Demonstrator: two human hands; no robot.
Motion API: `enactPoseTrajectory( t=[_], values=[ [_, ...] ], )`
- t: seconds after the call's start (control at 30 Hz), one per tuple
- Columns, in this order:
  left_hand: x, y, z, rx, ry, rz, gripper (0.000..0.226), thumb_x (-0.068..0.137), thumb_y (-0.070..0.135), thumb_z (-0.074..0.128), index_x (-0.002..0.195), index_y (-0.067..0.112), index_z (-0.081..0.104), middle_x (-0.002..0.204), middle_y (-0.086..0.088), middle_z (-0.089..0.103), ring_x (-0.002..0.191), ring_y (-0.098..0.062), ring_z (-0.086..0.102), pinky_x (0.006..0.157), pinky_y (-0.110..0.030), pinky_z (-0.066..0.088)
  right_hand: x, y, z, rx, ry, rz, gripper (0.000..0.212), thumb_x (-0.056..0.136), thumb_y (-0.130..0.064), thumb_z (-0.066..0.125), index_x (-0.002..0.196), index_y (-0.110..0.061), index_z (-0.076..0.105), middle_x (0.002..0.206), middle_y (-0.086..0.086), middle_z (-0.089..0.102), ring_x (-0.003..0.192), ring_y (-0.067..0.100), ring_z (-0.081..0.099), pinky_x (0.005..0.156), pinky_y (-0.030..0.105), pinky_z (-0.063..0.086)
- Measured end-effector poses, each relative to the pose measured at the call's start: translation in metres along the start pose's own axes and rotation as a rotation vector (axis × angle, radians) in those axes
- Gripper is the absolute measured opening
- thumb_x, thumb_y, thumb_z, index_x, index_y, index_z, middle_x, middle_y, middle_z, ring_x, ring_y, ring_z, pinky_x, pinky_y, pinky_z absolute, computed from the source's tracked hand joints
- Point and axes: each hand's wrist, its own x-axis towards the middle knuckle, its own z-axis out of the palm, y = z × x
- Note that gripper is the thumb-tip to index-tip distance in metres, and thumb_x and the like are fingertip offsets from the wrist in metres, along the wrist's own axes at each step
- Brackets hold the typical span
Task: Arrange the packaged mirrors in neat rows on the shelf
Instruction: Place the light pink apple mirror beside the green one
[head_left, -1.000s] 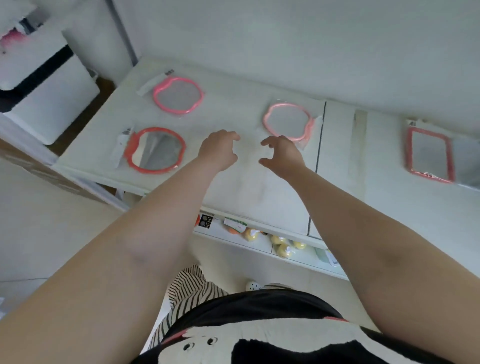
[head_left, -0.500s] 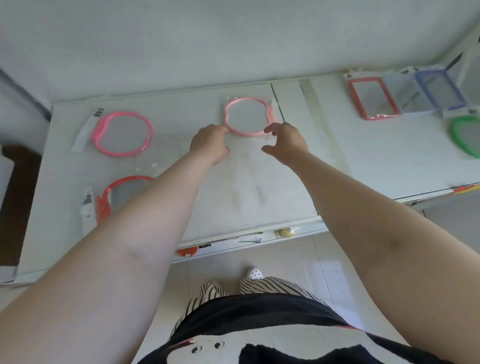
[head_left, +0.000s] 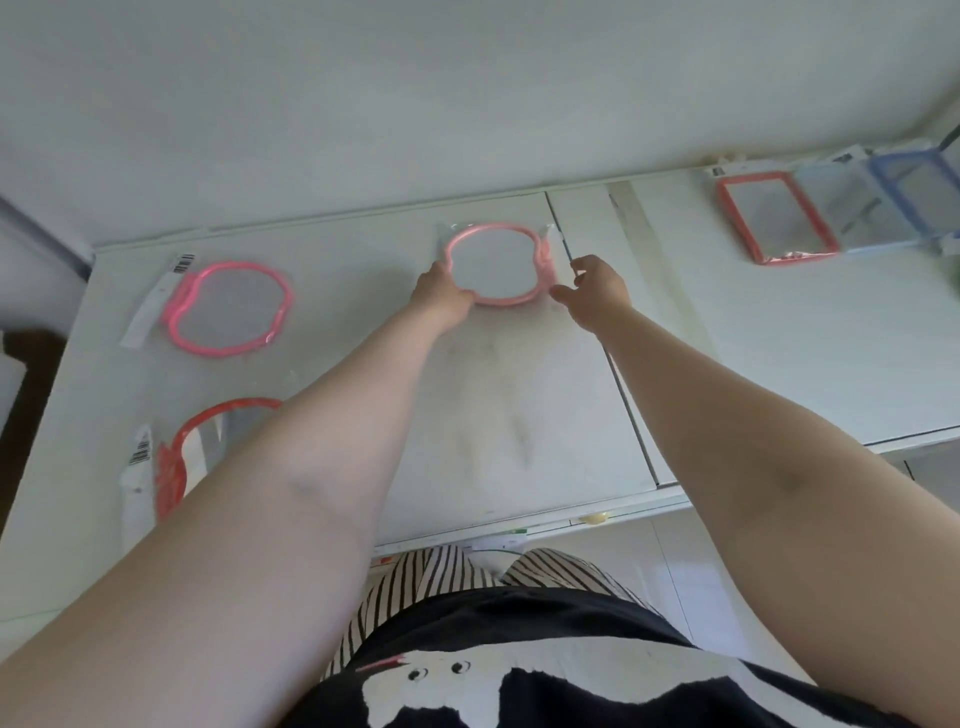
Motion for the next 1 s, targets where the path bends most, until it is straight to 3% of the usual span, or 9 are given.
enactPoseTrajectory(
  t=[0.1, 0.2, 0.3, 0.4, 0.47, 0.63, 0.73, 0.87, 1.0],
  values=[
    [0.002, 0.008, 0.007, -0.187, -0.046, -0.035, 0.052, 0.091, 0.019, 0.055, 0.139, 0.004, 0.041, 0.138, -0.015, 0.053, 0.127, -0.030, 0.051, 0.104, -0.033, 0.041, 0.011, -0.002, 0.010, 0.091, -0.066, 0.040, 0.063, 0.095, -0.030, 0.056, 0.147, -0.008, 0.030, 0.137, 0.012, 0.051, 0.121, 0.030, 0.052, 0.091, 0.032, 0.042],
    [0.010, 0.011, 0.017, -0.297, 0.014, -0.084, 0.045, 0.093, 0.019, 0.052, 0.134, 0.002, 0.046, 0.134, -0.017, 0.054, 0.123, -0.031, 0.053, 0.101, -0.034, 0.043, 0.012, -0.006, 0.018, 0.236, -0.064, 0.110, 0.053, 0.096, -0.023, 0.053, 0.142, -0.004, 0.036, 0.131, 0.012, 0.052, 0.119, 0.030, 0.051, 0.097, 0.038, 0.044],
    [0.011, 0.007, 0.019, -0.419, 0.037, -0.166, 0.040, 0.093, 0.018, 0.053, 0.128, 0.000, 0.050, 0.112, -0.016, 0.060, 0.090, -0.028, 0.060, 0.071, -0.033, 0.049, 0.013, -0.004, 0.018, 0.408, 0.017, 0.227, 0.027, 0.092, -0.016, 0.056, 0.117, -0.007, 0.055, 0.086, 0.007, 0.054, 0.079, 0.023, 0.052, 0.061, 0.030, 0.046],
    [0.009, -0.002, 0.019, -0.562, 0.001, -0.239, 0.028, 0.092, 0.012, 0.056, 0.118, -0.001, 0.054, 0.081, -0.010, 0.057, 0.058, -0.018, 0.050, 0.051, -0.024, 0.039, 0.010, 0.002, 0.014, 0.505, 0.048, 0.318, 0.029, 0.085, -0.006, 0.060, 0.114, -0.004, 0.065, 0.081, 0.007, 0.060, 0.058, 0.017, 0.050, 0.049, 0.023, 0.038],
    [0.003, -0.007, 0.018, -0.647, -0.006, -0.263, 0.005, 0.093, 0.006, 0.055, 0.098, 0.006, 0.056, 0.075, -0.006, 0.054, 0.053, -0.013, 0.050, 0.043, -0.022, 0.041, 0.005, 0.001, 0.014, 0.564, 0.021, 0.343, 0.035, 0.082, -0.003, 0.062, 0.115, -0.011, 0.067, 0.080, 0.004, 0.064, 0.060, 0.015, 0.054, 0.053, 0.024, 0.044],
    [-0.016, -0.009, 0.004, -0.913, -0.008, -0.298, 0.019, 0.089, -0.008, 0.055, 0.075, 0.004, 0.051, 0.074, -0.008, 0.055, 0.059, -0.015, 0.055, 0.036, -0.016, 0.050, -0.012, -0.008, 0.011, 0.725, 0.065, 0.330, 0.030, 0.077, -0.006, 0.064, 0.105, -0.016, 0.066, 0.073, 0.000, 0.064, 0.065, 0.016, 0.060, 0.067, 0.028, 0.055],
    [-0.035, -0.001, -0.007, -1.031, 0.052, -0.306, 0.023, 0.088, -0.010, 0.057, 0.070, 0.002, 0.048, 0.070, -0.010, 0.052, 0.059, -0.017, 0.053, 0.037, -0.018, 0.052, -0.033, -0.022, 0.008, 0.885, 0.033, 0.365, 0.011, 0.079, -0.005, 0.065, 0.076, -0.014, 0.057, 0.064, 0.002, 0.057, 0.053, 0.012, 0.052, 0.056, 0.022, 0.044],
    [-0.069, 0.009, -0.010, -1.140, 0.069, -0.322, 0.021, 0.088, -0.010, 0.057, 0.072, 0.001, 0.048, 0.069, -0.011, 0.052, 0.058, -0.017, 0.052, 0.036, -0.018, 0.051, -0.066, -0.040, 0.020, 1.156, -0.084, 0.346, 0.019, 0.084, -0.005, 0.069, 0.072, -0.006, 0.054, 0.068, 0.007, 0.060, 0.059, 0.018, 0.059, 0.087, 0.034, 0.057],
    [-0.106, -0.002, -0.017, -1.168, 0.009, -0.313, 0.018, 0.087, -0.004, 0.062, 0.073, 0.002, 0.052, 0.071, -0.010, 0.056, 0.062, -0.016, 0.056, 0.046, -0.019, 0.056, -0.097, -0.041, 0.019, 1.121, -0.043, 0.309, 0.024, 0.083, -0.004, 0.069, 0.066, -0.007, 0.053, 0.068, 0.008, 0.060, 0.056, 0.019, 0.059, 0.088, 0.038, 0.057]
  ],
)
